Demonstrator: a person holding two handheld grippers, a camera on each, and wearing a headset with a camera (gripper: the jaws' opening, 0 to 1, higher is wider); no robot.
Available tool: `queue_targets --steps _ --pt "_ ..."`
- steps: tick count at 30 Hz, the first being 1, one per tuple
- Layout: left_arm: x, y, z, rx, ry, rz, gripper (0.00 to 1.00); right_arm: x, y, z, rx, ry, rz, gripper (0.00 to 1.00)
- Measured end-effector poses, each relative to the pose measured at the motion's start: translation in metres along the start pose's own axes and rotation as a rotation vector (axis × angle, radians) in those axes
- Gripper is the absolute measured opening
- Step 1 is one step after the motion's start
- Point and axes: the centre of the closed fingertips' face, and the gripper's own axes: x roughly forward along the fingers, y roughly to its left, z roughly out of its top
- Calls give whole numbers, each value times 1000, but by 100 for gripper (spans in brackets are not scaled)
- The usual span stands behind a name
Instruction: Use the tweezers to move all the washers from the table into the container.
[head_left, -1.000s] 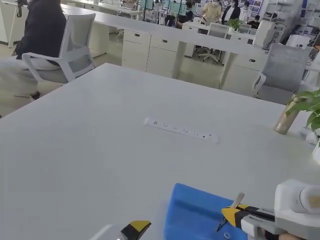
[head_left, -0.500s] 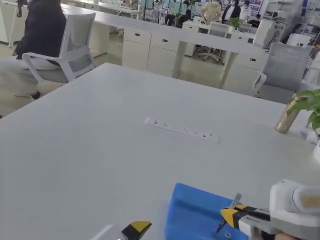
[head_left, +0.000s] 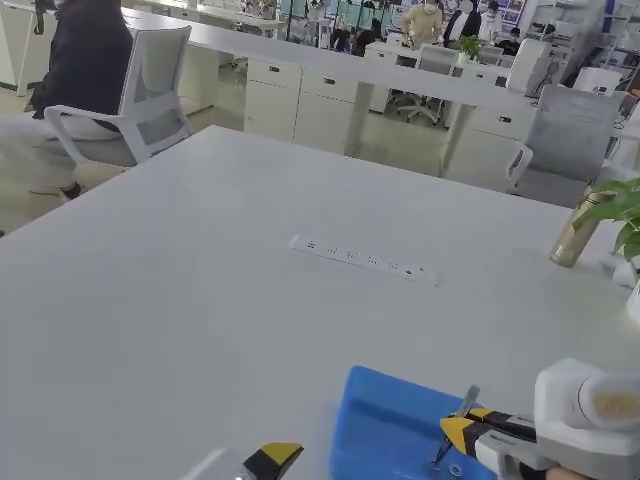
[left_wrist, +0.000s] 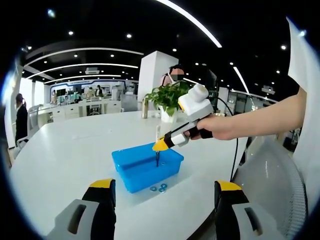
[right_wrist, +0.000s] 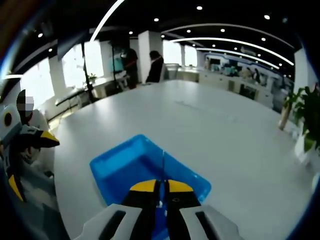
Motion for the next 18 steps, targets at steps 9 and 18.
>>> queue_targets --steps 9,18 --pt "0 0 0 0 0 1 82 -1 -1 0 4 -9 -4 3" --pt "0 0 0 -1 2 -1 81 -7 -1 9 12 -44 1 3"
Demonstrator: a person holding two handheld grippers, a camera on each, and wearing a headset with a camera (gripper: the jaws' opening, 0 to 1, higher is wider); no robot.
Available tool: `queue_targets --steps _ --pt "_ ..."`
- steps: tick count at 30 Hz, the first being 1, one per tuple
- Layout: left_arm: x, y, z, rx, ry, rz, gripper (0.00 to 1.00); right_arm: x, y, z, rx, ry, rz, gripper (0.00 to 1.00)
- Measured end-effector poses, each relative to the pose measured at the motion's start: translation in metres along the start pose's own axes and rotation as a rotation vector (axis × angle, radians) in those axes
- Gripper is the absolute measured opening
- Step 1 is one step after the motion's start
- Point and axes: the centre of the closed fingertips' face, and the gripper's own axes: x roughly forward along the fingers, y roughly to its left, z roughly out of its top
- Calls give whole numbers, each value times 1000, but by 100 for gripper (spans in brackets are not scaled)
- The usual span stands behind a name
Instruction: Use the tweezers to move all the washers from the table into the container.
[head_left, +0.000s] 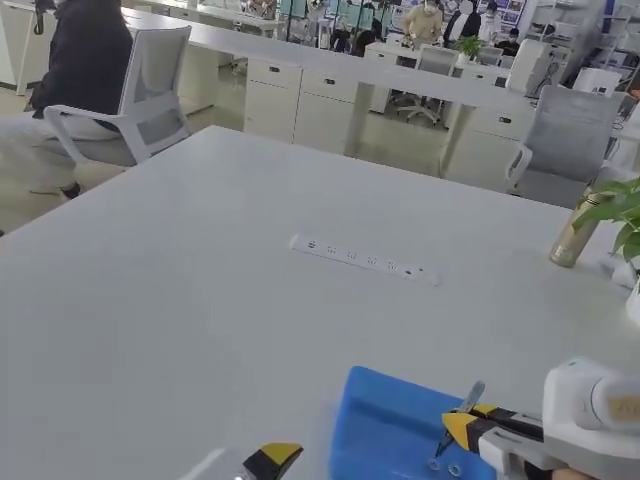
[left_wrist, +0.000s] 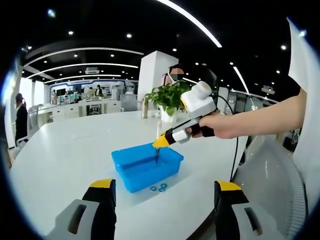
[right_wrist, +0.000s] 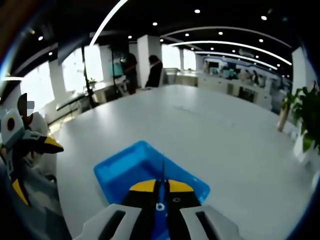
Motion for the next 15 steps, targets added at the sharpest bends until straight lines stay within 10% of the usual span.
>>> queue_targets --steps 15 --pt "1 0 -1 0 4 -3 81 -24 21 25 -12 -79 21 3"
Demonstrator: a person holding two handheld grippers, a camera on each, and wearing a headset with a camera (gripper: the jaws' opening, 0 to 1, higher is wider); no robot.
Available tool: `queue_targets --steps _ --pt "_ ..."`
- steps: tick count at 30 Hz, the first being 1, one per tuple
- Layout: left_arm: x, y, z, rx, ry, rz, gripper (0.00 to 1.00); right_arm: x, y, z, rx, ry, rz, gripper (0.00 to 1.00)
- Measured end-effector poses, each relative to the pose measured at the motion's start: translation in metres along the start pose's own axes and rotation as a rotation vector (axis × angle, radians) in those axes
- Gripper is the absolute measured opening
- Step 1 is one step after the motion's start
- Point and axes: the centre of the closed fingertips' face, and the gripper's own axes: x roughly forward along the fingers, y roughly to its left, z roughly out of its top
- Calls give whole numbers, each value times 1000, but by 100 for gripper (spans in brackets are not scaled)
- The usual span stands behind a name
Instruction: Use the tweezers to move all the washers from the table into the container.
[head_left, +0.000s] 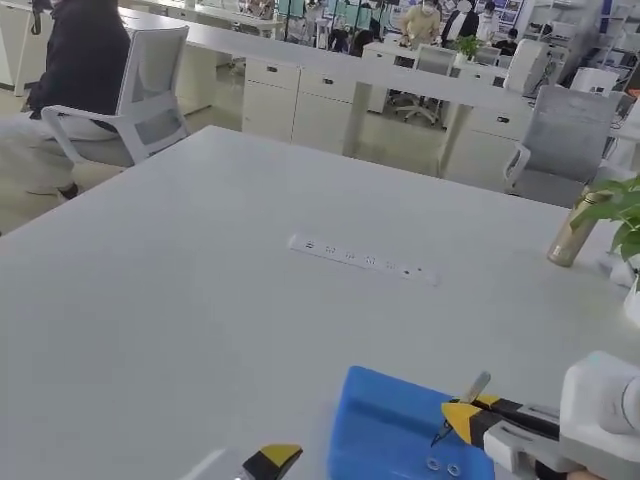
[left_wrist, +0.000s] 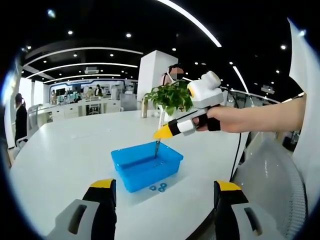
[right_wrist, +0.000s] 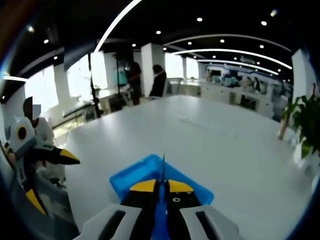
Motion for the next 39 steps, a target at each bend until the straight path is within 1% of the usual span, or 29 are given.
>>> queue_targets --steps 4,6,10,16,23,24,27,31,34,36,39 --pt "0 0 0 2 -1 0 81 -8 8 8 9 -30 10 3" --pt "0 0 0 0 1 -1 81 -10 12 10 6 -36 23 3" --pt "0 0 0 3 1 -3 81 -14 24 11 -1 -37 47 3" --pt "0 -1 -1 2 3 -3 80 -18 41 5 13 -30 95 3" --pt "0 -2 -1 6 9 -6 80 -16 55 -2 35 -28 139 3" --pt "0 -2 -1 5 9 -6 80 -14 59 -4 37 -22 151 3" --pt "0 -2 -1 8 9 -6 80 -10 65 -11 32 -5 166 3" --pt "0 -2 -2 7 14 -6 80 -2 70 -24 10 39 180 3" --pt "0 -2 -3 6 15 -6 80 2 74 -32 3 64 196 3" --pt "0 -2 -3 6 16 -8 79 5 76 -37 -1 78 197 3" --pt "0 -3 -3 6 17 -11 79 9 75 -43 6 92 200 3"
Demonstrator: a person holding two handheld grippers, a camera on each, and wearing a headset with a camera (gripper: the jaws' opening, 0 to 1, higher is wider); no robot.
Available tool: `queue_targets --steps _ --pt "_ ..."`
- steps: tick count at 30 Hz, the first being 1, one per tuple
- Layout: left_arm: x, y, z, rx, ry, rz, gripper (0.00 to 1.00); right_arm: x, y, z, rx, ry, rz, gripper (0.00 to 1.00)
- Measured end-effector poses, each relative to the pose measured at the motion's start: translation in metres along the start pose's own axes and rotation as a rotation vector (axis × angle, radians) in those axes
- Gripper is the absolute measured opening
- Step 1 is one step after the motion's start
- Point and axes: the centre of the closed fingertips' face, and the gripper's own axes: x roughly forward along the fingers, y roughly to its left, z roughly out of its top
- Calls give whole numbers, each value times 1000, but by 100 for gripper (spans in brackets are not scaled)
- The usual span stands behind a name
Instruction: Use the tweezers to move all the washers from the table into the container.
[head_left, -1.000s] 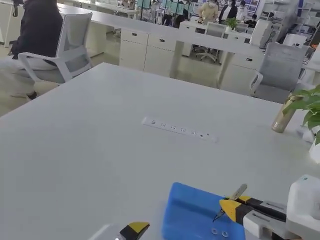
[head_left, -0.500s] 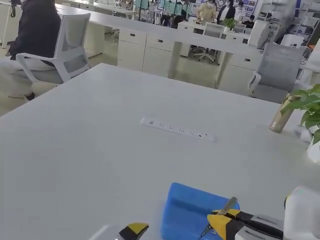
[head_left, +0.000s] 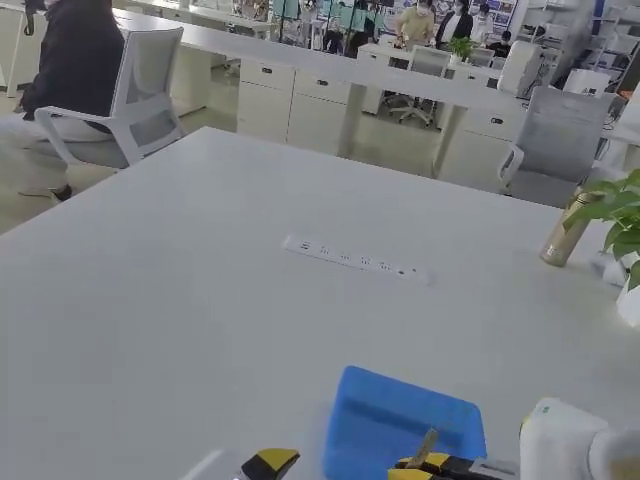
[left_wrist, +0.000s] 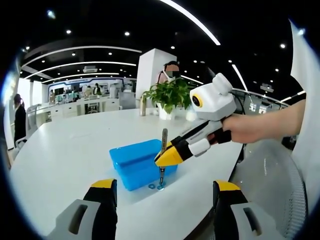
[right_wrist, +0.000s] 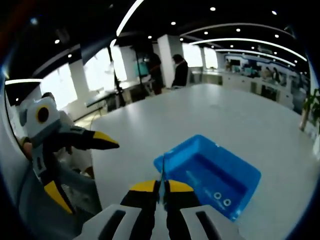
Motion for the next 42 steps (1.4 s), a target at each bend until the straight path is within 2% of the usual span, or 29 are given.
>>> queue_targets --steps 6,18,25,31,39,42 --pt "0 0 0 0 1 -3 79 6 -2 -8 -2 29 -7 3" --pt "1 -1 -1 -2 4 -7 79 9 4 -11 -37 51 -21 3" --pt "1 0 -1 -3 4 -5 79 10 -1 -11 -43 47 -20 3" --pt "1 0 -1 -4 5 -4 78 11 3 -14 -41 48 1 3" --pt "1 0 -1 -3 5 -3 78 13 -6 -16 -26 48 -8 3" --pt "1 0 -1 -4 6 -3 78 12 -4 -16 -29 52 -9 2"
